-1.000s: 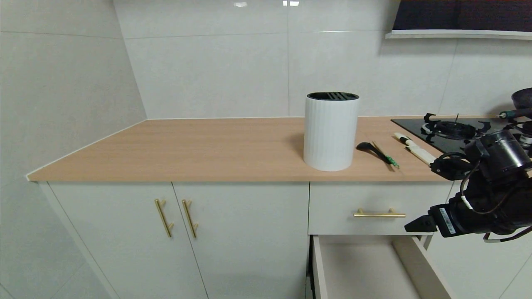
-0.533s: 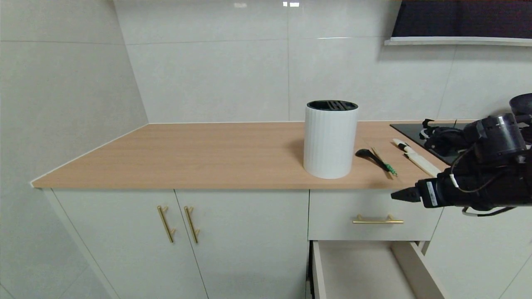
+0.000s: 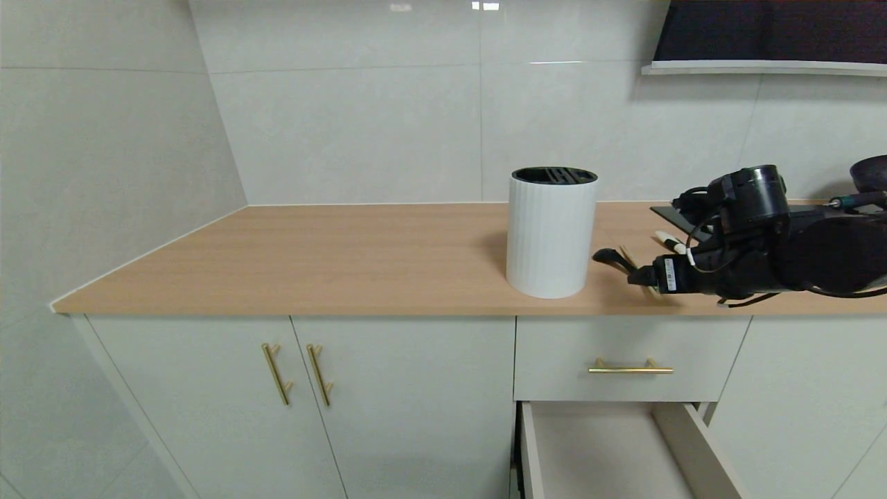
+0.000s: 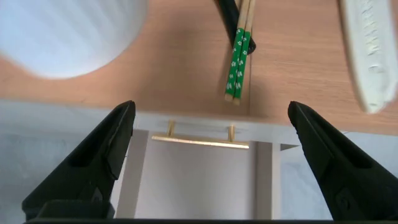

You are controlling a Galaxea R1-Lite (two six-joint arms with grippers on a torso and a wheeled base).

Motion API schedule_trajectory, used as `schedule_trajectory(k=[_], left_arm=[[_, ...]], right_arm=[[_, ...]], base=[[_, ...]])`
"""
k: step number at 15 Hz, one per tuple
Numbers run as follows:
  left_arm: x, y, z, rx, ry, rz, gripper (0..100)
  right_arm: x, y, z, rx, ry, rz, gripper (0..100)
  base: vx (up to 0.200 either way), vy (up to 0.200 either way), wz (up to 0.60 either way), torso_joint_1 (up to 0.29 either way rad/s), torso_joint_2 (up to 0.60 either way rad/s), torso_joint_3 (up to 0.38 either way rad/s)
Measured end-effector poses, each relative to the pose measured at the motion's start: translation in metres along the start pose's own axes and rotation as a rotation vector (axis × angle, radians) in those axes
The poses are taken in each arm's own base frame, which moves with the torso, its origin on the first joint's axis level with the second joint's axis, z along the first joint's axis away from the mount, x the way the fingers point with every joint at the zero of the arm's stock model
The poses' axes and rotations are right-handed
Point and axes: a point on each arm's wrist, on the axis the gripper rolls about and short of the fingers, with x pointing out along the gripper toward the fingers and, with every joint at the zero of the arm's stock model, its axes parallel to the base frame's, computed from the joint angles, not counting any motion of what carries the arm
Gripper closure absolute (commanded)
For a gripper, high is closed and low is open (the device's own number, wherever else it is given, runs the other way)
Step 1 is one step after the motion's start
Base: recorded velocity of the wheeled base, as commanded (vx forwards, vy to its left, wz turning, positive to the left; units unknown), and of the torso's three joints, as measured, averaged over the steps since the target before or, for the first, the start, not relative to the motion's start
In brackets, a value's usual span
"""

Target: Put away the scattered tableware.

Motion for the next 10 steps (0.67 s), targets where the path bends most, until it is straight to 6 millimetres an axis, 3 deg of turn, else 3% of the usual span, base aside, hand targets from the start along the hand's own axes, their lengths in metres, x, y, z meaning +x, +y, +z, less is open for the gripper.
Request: schedule_trajectory(k=[10], left_arm=[[0.0,0.0,0.0,0.0,0.0,0.0,0]], right_arm=[[0.046,0.002,0.0,0.105,0.024,-0.074,0]], base=[[0.0,0.0,0.0,0.0,0.0,0.0]])
